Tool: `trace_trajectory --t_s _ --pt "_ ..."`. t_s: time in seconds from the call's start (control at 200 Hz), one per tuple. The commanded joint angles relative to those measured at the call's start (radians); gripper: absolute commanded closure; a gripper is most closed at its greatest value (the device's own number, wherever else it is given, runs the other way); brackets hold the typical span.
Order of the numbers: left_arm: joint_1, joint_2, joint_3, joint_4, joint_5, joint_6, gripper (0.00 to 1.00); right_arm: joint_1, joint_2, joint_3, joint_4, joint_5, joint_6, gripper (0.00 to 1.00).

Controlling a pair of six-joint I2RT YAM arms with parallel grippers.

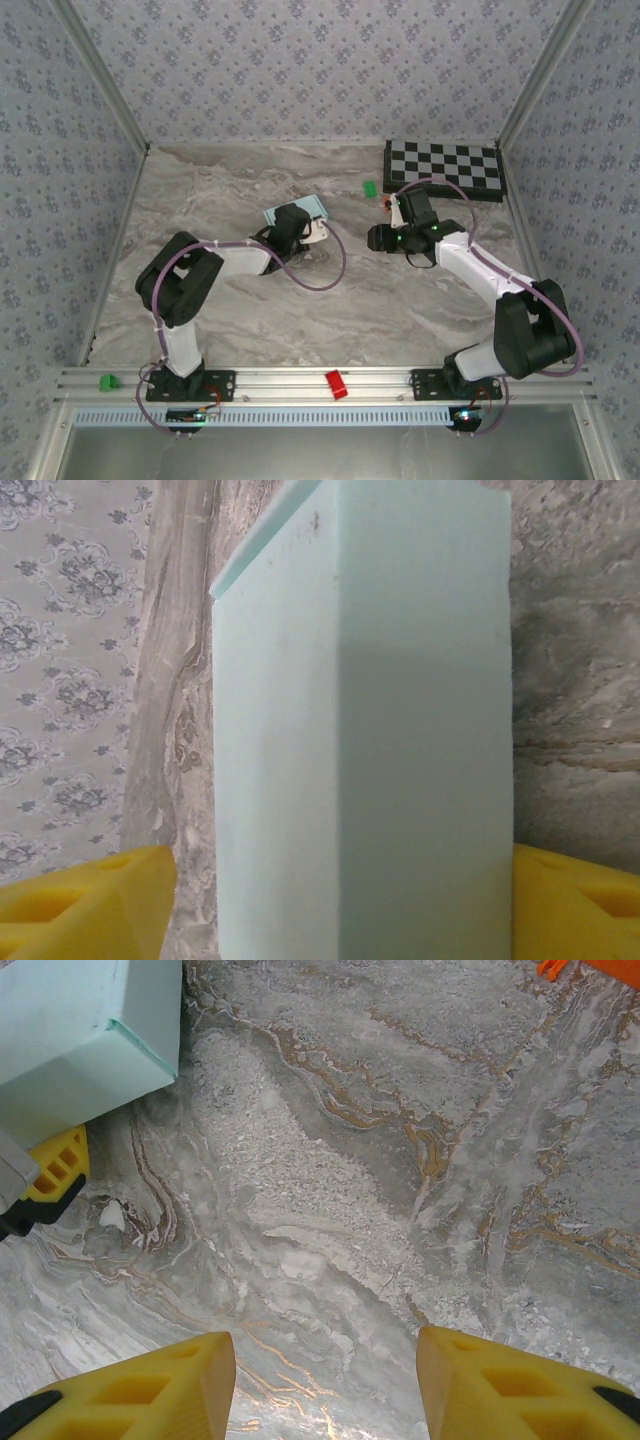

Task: Fold the paper box

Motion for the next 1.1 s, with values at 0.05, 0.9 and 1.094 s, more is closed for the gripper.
trace_trajectory --t_s 0.05,0.9,1.094 --pt "-0.005 -0.069 0.018 -0.054 0.065 -0.040 0.12 -0.007 -0.025 -0.014 0.003 -0.007 0.011 0.48" --pt "0.248 -0.482 -0.040 -0.320 0.150 -0.668 0.00 -0.091 -0.056 -0.055 -0.033 0.180 0.012 0.47" --pt "0.384 -0.581 -0.114 -0.335 0.129 -0.837 0.00 -0.178 -0.093 -0.090 -0.026 0.279 0.012 0.48"
